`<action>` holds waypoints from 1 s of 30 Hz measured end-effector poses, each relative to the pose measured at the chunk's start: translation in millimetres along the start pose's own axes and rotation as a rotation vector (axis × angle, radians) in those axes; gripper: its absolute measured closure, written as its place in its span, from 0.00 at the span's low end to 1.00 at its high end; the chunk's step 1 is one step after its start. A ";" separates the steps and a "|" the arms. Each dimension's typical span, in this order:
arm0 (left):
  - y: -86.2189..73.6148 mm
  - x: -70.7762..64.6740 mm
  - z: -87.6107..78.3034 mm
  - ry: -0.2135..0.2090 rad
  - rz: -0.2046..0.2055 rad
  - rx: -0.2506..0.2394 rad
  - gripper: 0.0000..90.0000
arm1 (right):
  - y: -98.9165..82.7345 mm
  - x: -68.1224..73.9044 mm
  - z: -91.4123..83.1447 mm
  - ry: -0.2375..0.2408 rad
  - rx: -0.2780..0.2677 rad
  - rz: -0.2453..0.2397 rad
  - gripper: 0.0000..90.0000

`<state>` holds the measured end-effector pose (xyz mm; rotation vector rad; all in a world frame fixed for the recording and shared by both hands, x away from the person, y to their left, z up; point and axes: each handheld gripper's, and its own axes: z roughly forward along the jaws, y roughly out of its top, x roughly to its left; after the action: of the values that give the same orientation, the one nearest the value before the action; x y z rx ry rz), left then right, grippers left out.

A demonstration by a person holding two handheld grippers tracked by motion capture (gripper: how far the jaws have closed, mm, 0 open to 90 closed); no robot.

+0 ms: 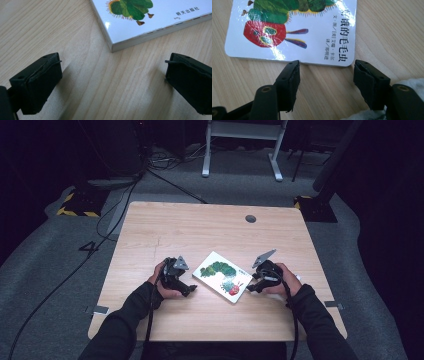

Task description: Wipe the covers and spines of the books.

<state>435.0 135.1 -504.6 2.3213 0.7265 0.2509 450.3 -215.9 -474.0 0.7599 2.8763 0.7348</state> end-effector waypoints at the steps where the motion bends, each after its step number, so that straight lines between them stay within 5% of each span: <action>1: 0.7 0.5 0.6 0.001 -0.002 0.000 0.01 | 0.4 -0.6 0.1 0.003 0.000 0.003 0.43; 11: 2.4 3.6 2.1 0.025 -0.029 -0.002 0.01 | 5.5 0.8 1.6 0.039 0.011 -0.024 0.44; 14: 3.0 5.1 2.4 0.026 -0.029 0.001 0.01 | 4.3 7.8 0.5 0.084 0.013 -0.039 0.47; 30: 4.8 9.2 3.8 0.037 -0.041 -0.001 0.02 | -0.7 34.1 -4.0 0.134 0.042 -0.179 0.56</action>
<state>446.0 135.2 -504.5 2.3033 0.7911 0.2766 419.4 -201.7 -469.2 0.4645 3.0369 0.7318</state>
